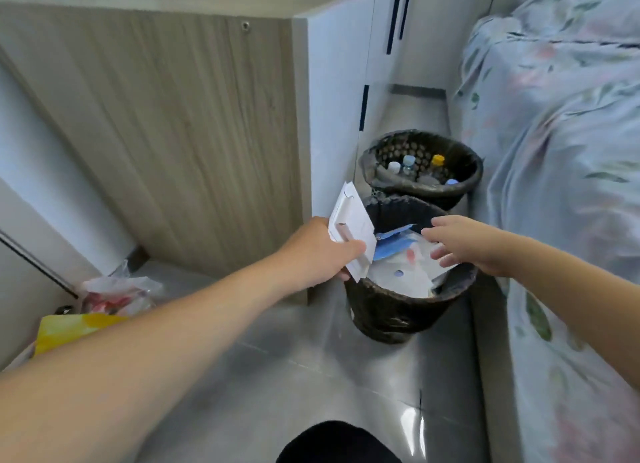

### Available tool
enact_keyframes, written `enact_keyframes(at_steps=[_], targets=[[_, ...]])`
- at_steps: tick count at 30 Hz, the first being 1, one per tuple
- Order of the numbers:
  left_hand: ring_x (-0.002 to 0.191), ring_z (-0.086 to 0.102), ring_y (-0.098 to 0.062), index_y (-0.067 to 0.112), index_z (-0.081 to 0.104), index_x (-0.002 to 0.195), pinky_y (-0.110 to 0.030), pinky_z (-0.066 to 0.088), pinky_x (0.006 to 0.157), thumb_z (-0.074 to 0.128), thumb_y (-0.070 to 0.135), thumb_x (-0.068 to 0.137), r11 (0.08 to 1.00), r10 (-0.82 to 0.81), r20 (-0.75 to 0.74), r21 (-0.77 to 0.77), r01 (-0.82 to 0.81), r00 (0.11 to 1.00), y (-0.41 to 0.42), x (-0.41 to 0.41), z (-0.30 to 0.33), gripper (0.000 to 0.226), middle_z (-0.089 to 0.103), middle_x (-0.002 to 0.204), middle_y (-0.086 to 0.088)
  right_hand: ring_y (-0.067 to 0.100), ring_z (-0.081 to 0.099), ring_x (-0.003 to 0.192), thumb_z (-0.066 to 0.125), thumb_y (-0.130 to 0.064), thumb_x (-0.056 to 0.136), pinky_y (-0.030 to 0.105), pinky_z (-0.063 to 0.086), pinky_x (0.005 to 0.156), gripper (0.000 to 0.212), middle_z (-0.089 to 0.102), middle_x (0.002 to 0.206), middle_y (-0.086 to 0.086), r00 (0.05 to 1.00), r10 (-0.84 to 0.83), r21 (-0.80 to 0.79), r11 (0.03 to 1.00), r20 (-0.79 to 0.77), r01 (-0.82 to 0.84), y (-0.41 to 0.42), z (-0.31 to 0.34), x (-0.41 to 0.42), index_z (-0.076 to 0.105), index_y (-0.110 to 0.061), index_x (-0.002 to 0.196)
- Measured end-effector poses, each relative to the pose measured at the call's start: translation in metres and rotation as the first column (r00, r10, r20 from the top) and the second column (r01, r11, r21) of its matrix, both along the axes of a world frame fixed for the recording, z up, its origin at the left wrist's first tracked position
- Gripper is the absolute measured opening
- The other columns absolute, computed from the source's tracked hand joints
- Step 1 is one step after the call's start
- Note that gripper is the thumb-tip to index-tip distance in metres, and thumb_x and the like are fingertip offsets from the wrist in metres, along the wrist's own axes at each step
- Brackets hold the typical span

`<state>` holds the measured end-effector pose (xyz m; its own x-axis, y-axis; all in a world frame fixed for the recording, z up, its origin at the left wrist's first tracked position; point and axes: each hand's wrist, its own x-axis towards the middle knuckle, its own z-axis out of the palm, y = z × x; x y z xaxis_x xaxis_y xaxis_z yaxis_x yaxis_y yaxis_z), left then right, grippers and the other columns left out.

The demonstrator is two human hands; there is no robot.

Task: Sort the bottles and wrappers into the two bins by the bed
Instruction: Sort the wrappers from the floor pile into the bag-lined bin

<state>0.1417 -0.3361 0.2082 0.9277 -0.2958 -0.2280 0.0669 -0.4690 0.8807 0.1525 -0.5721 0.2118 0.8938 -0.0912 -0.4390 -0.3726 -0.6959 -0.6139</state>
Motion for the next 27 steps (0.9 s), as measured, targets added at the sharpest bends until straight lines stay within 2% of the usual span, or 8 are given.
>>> enact_keyframes(at_steps=[2, 4, 6, 9, 11, 15, 21, 27], targets=[[0.071, 0.073, -0.019, 0.014, 0.066, 0.104, -0.04, 0.06, 0.078, 0.063, 0.035, 0.079, 0.999, -0.001, 0.04, 0.052, -0.001, 0.999, -0.02, 0.009, -0.002, 0.032, 0.074, 0.09, -0.002, 0.033, 0.056, 0.113, 0.049, -0.023, 0.097, 0.042, 0.046, 0.094, 0.034, 0.054, 0.123, 0.023, 1.0, -0.008, -0.074, 0.997, -0.017, 0.007, -0.012, 0.0, -0.004, 0.049, -0.003, 0.124], [0.073, 0.068, -0.014, 0.017, 0.064, 0.105, -0.027, 0.056, 0.067, 0.06, 0.029, 0.087, 0.982, -0.04, 0.143, 0.188, 0.013, 0.989, -0.041, 0.016, -0.004, 0.023, 0.069, 0.093, 0.003, 0.029, 0.051, 0.117, 0.047, -0.027, 0.096, 0.038, 0.042, 0.094, 0.042, 0.052, 0.131, 0.017, 0.996, 0.073, -0.29, 0.953, -0.045, -0.083, -0.019, -0.004, -0.006, 0.043, -0.004, 0.131], [0.078, 0.063, -0.017, 0.016, 0.063, 0.105, -0.029, 0.052, 0.063, 0.055, 0.028, 0.09, 0.94, -0.114, 0.246, 0.341, 0.024, 0.963, -0.061, 0.024, -0.006, 0.021, 0.065, 0.095, 0.002, 0.028, 0.047, 0.122, 0.041, -0.024, 0.097, 0.035, 0.04, 0.089, 0.037, 0.051, 0.131, 0.013, 0.976, 0.198, -0.448, 0.867, -0.091, -0.218, -0.019, -0.008, -0.007, 0.043, -0.005, 0.129], [0.07, 0.055, -0.022, 0.017, 0.053, 0.078, -0.033, 0.04, 0.054, 0.046, 0.028, 0.094, 0.837, -0.264, 0.352, 0.546, 0.032, 0.898, -0.087, 0.038, -0.019, 0.02, 0.057, 0.077, -0.001, 0.03, 0.053, 0.111, 0.036, -0.014, 0.098, 0.029, 0.035, 0.074, 0.027, 0.056, 0.12, 0.014, 0.944, 0.294, -0.519, 0.789, -0.149, -0.328, -0.015, -0.013, -0.005, 0.052, -0.002, 0.117], [0.064, 0.049, -0.02, 0.019, 0.043, 0.072, -0.031, 0.03, 0.05, 0.045, 0.026, 0.096, 0.739, -0.33, 0.327, 0.673, 0.027, 0.885, -0.101, 0.045, -0.032, 0.025, 0.051, 0.073, -0.001, 0.03, 0.055, 0.098, 0.039, -0.015, 0.097, 0.031, 0.038, 0.074, 0.022, 0.057, 0.115, 0.014, 0.947, 0.293, -0.527, 0.788, -0.133, -0.318, -0.017, -0.015, 0.001, 0.054, -0.004, 0.109], [0.073, 0.051, -0.022, 0.016, 0.048, 0.091, -0.031, 0.037, 0.059, 0.061, 0.047, 0.088, 0.537, -0.493, 0.208, 0.837, 0.107, 0.845, -0.115, 0.056, -0.046, 0.034, 0.055, 0.087, -0.002, 0.025, 0.047, 0.086, 0.038, -0.012, 0.092, 0.031, 0.037, 0.069, 0.013, 0.049, 0.105, 0.013, 0.966, 0.249, -0.553, 0.797, -0.067, -0.243, -0.029, -0.009, 0.014, 0.048, -0.007, 0.098], [0.094, 0.059, -0.024, 0.015, 0.058, 0.111, -0.035, 0.046, 0.072, 0.055, 0.048, 0.092, 0.532, -0.634, 0.235, 0.824, 0.195, 0.737, -0.099, 0.056, -0.044, 0.039, 0.06, 0.106, -0.002, 0.031, 0.048, 0.105, 0.041, -0.017, 0.093, 0.034, 0.037, 0.076, 0.013, 0.047, 0.119, 0.015, 0.968, 0.25, -0.541, 0.817, 0.019, -0.201, -0.025, -0.017, 0.021, 0.042, -0.009, 0.103], [0.088, 0.055, -0.025, 0.017, 0.046, 0.088, -0.038, 0.043, 0.069, 0.041, 0.027, 0.1, 0.689, -0.466, 0.388, 0.723, 0.051, 0.795, -0.055, 0.043, -0.036, 0.016, 0.057, 0.1, -0.004, 0.03, 0.049, 0.108, 0.041, -0.022, 0.094, 0.036, 0.041, 0.081, 0.016, 0.049, 0.121, 0.013, 0.952, 0.292, -0.537, 0.819, 0.091, -0.2, -0.015, -0.016, 0.007, 0.042, -0.01, 0.105]])
